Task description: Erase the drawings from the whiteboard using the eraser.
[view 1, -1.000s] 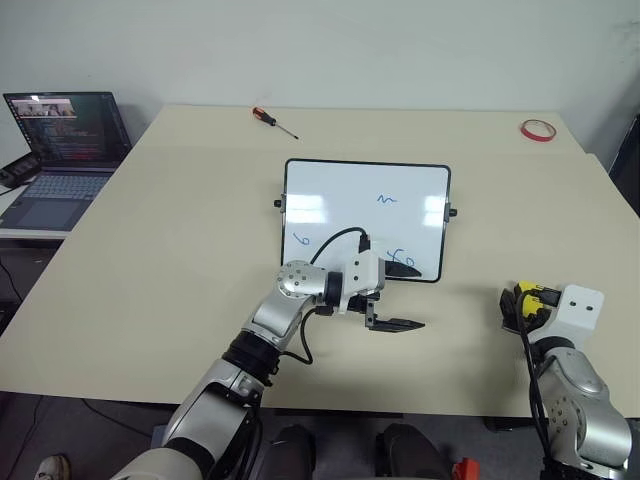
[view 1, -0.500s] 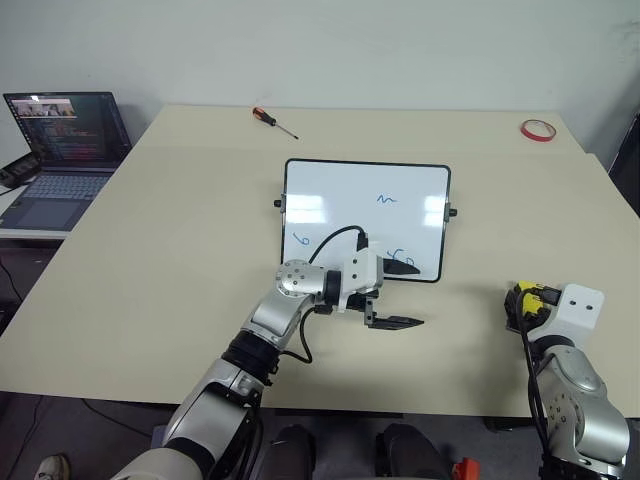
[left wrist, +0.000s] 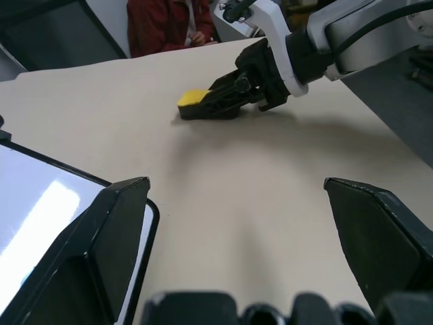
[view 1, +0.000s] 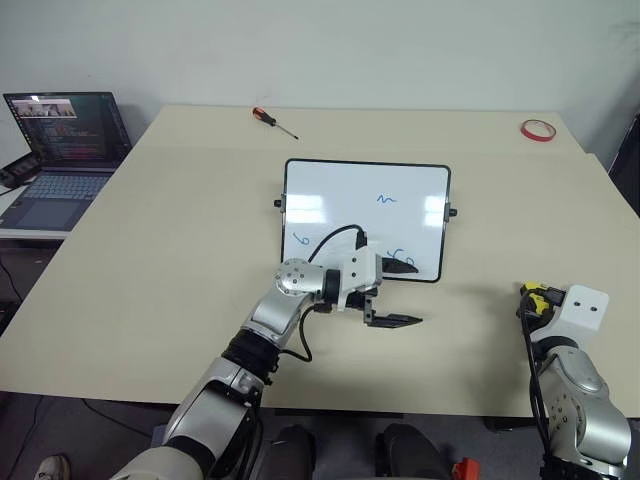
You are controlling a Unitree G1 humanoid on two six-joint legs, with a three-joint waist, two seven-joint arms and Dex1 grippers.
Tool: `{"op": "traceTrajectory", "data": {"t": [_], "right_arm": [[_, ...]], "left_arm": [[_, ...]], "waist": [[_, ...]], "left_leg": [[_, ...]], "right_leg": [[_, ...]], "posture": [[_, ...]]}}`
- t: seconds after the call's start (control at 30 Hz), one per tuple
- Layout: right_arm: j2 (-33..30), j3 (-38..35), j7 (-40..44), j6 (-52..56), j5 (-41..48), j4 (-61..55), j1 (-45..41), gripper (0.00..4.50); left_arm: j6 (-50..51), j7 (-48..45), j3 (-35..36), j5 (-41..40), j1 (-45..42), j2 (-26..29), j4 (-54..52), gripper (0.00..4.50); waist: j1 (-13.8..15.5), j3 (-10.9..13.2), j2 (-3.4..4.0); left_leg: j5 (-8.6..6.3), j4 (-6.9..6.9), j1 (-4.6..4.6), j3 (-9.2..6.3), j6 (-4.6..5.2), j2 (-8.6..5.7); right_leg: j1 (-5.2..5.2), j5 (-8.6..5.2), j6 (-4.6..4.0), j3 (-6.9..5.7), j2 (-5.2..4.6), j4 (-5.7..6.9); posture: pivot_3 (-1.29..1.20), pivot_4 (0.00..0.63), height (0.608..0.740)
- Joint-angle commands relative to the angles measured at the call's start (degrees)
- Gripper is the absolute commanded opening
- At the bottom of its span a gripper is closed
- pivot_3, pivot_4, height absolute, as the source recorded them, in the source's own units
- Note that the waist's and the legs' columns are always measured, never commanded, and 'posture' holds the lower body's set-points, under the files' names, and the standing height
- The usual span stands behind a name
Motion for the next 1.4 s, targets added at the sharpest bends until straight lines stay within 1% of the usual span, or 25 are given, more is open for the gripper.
{"op": "traceTrajectory", "data": {"t": [0.03,0.2,0.4,0.53,0.63,0.77,1.03,1.4], "right_arm": [[-1.12,1.03,0.27,-2.56,-1.38,-2.8,-0.45,1.28],[-2.52,4.45,1.28,-6.02,-3.89,-3.85,-1.21,1.28],[-3.83,8.4,3.19,-9.23,-5.94,-3.27,-3.78,1.28],[-4.86,12.27,5.23,-11.12,-7.2,-1.04,-8.85,1.28],[-4.92,15.16,6.55,-12.67,-7.83,2.03,-14.26,1.28],[-3.27,19.97,8.57,-15.92,-8.82,9.44,-23.45,1.28],[0.33,25.7,11.57,-22.38,-9.83,21.85,-35.05,1.28],[2.79,28.55,15.63,-32.16,-11.72,36.84,-41.27,1.28]], "left_arm": [[-2.73,4.6,2.08,1.78,-1.24,-0.27,-0.4,4.5],[-4.45,17.24,5.95,4.95,1.66,-1.16,-3.43,4.5],[-3.56,26.77,7.08,9.01,5.65,-0.72,-7.37,4.5],[-1.87,32.78,8.65,11.05,9.4,0.3,-10.93,4.5],[-0.28,35.33,9.88,11.2,11.36,0.78,-11.84,4.5],[-0.13,36.85,10.89,10.75,11.65,0.64,-10.11,4.5],[-1.26,37.85,10.91,11.04,8.82,0.44,-7.25,4.5],[-2.85,37.72,10.42,11.0,6.85,-1.19,-4.94,4.5]], "waist": [[-0.01,0.0,0.0],[-0.05,0.0,0.0],[0.0,0.0,0.0],[-0.25,0.0,0.0],[-0.23,0.0,0.0],[-0.22,0.0,0.0],[0.01,0.0,0.0],[-0.11,0.0,0.0]], "left_leg": [[0.0,0.0,0.0,0.0,0.0,0.0],[0.0,0.02,0.0,-0.01,0.0,0.0],[0.0,0.03,0.0,-0.04,0.0,0.0],[0.0,0.02,0.05,-0.04,-0.01,0.03],[0.0,0.03,0.09,-0.03,-0.01,0.05],[0.0,0.07,0.13,0.0,-0.01,0.02],[0.0,0.11,0.05,0.0,-0.01,0.0],[0.01,0.1,0.05,0.0,-0.01,0.04]], "right_leg": [[0.0,0.0,0.0,0.0,0.0,0.0],[-0.01,0.0,0.01,0.01,-0.01,0.0],[0.0,0.0,0.01,0.02,-0.02,0.01],[-0.02,0.01,0.0,0.02,-0.02,0.06],[-0.01,0.01,0.0,0.0,-0.02,0.11],[-0.03,0.01,0.0,-0.02,-0.02,0.2],[-0.08,0.01,0.0,-0.06,-0.11,0.22],[-0.2,0.01,-0.01,-0.04,-0.24,0.34]], "posture": [[0.0,0.15,0.74],[0.0,0.15,0.74],[0.0,0.15,0.74],[0.0,0.15,0.74],[0.0,0.15,0.74],[0.0,0.15,0.74],[0.0,0.15,0.74],[0.0,0.15,0.74]]}}
